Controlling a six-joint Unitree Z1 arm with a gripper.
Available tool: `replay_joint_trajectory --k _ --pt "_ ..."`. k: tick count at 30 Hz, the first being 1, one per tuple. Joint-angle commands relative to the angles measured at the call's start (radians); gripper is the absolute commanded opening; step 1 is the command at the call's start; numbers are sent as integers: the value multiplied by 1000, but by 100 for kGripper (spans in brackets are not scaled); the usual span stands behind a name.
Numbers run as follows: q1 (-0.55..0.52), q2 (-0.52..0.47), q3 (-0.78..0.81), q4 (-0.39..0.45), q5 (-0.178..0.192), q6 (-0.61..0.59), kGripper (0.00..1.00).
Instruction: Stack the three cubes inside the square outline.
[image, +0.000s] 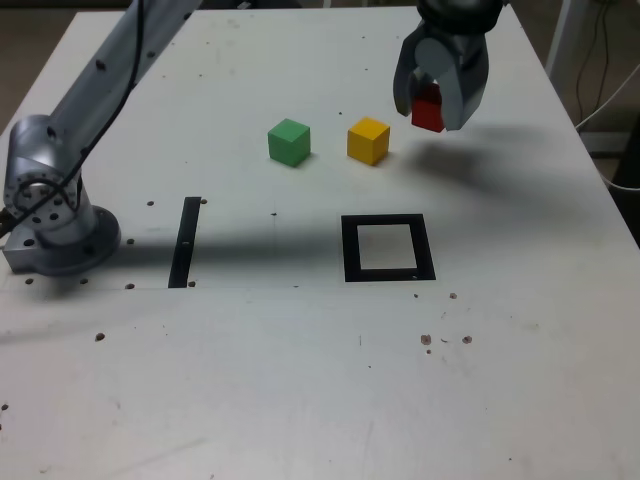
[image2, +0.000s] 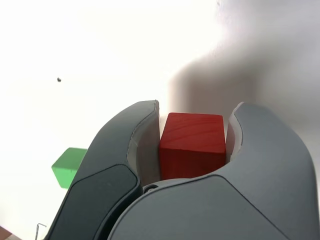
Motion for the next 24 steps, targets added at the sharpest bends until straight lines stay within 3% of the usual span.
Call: replay_joint_trajectory --k 1,10,24 --pt "-6 -26 10 8 0 -6 41" --pt "-14 -98 109 4 -5 -79 41" --pt "-155 -268 343 -7 -46 -418 41"
